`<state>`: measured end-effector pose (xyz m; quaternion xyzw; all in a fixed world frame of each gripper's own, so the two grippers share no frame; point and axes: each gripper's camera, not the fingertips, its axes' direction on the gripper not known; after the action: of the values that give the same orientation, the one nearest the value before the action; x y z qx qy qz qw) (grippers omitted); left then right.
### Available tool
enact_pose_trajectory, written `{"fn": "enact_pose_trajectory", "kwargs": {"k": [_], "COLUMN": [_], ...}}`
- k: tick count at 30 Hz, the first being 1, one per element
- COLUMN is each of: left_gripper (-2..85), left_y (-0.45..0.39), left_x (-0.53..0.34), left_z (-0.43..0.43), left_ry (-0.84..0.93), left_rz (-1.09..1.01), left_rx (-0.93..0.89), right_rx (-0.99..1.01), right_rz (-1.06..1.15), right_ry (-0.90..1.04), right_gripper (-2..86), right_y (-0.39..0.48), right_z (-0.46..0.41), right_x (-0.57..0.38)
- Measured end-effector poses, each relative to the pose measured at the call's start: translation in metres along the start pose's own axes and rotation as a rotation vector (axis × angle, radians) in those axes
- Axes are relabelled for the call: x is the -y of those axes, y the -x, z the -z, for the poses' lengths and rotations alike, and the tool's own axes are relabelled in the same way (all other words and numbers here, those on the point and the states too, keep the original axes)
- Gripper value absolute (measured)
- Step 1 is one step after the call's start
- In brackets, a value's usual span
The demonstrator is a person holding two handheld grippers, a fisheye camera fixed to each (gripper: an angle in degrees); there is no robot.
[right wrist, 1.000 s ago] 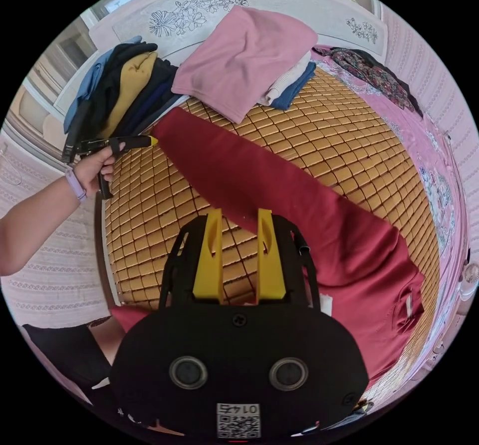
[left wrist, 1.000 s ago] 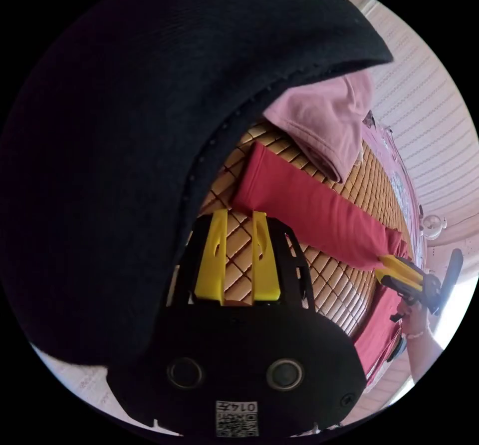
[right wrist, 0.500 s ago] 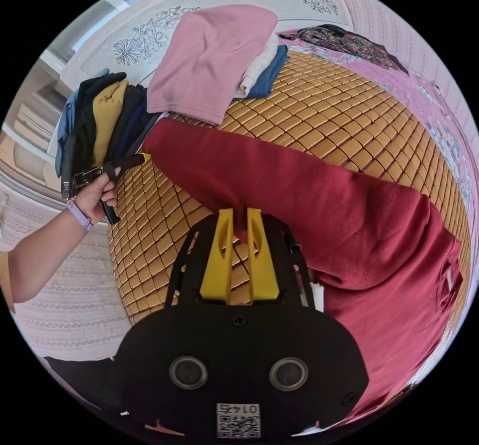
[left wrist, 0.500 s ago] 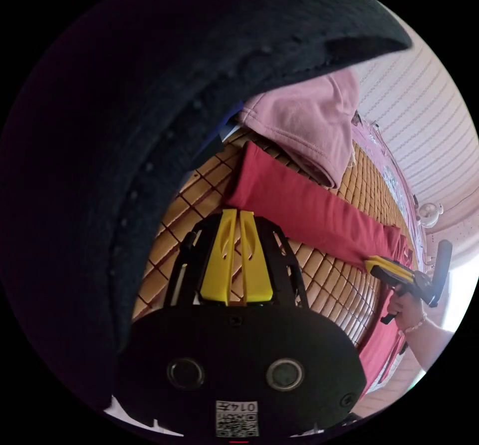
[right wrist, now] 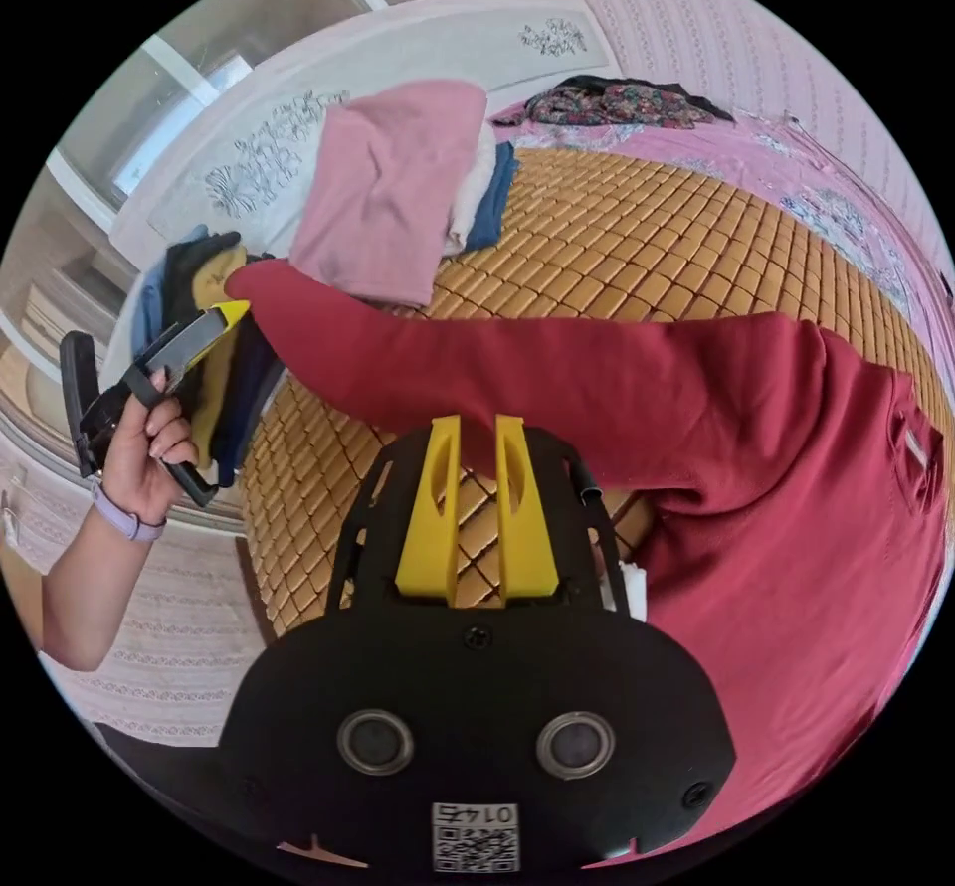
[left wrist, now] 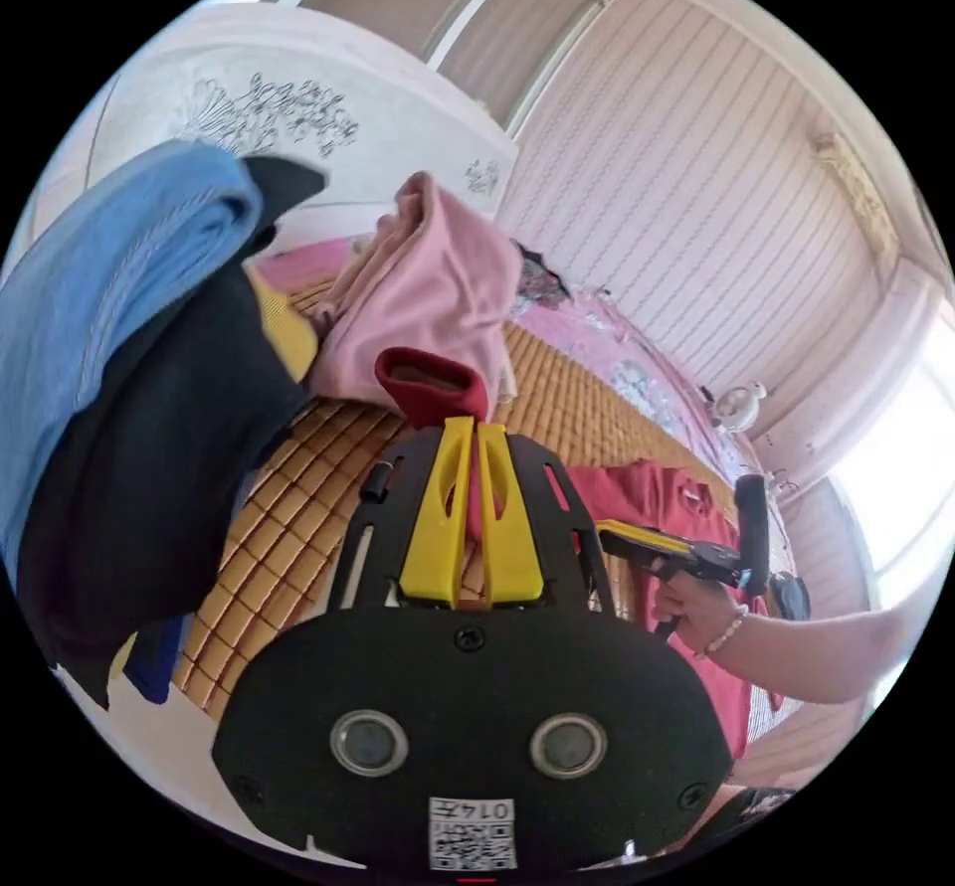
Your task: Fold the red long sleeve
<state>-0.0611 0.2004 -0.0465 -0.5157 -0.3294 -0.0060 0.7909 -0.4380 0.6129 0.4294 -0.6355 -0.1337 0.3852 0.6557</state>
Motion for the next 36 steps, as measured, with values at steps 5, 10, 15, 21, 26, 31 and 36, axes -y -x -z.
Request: {"fn": "enact_pose_trajectory", "kwargs": {"k": [5, 10, 15, 21, 26, 31, 36], "left_gripper": [-0.8, 2.3, 6.2, 6.3, 6.5, 7.1, 7.0], "left_y": [-0.157, -0.344, -0.401, -0.361, -0.348, -0.364, -0.377], "left_x": [0.014, -0.044, -0.132, -0.122, -0.074, -0.06, -0.075], "left_z": [-0.01, -0.052, -0.102, -0.166, -0.226, -0.291, -0.326], "left_ry": [-0.021, 0.226, 0.568, 0.625, 0.529, 0.534, 0.618], "left_rz": [-0.343, -0.547, -0.621, -0.653, -0.591, -0.483, -0.499], "left_rx": [-0.354, -0.964, -0.912, -0.458, -0.18, -0.111, -0.061], "right_rx": [0.061, -0.113, -0.313, -0.39, -0.385, -0.547, -0.43], "right_rz": [-0.092, -0.334, -0.67, -0.629, -0.605, -0.621, -0.576], "right_ry": [-0.189, -0.134, 0.174, 0.172, 0.034, 0.142, 0.139], "right_gripper": [6.4, 6.9, 8.6, 8.9, 10.6, 4.0, 0.1], "right_y": [-0.027, -0.077, -0.116, -0.108, -0.122, -0.137, -0.134], "right_z": [0.111, 0.231, 0.287, 0.31, 0.3, 0.264, 0.297], "right_x": [-0.063, -0.195, -0.318, -0.337, -0.304, -0.291, -0.274]}}
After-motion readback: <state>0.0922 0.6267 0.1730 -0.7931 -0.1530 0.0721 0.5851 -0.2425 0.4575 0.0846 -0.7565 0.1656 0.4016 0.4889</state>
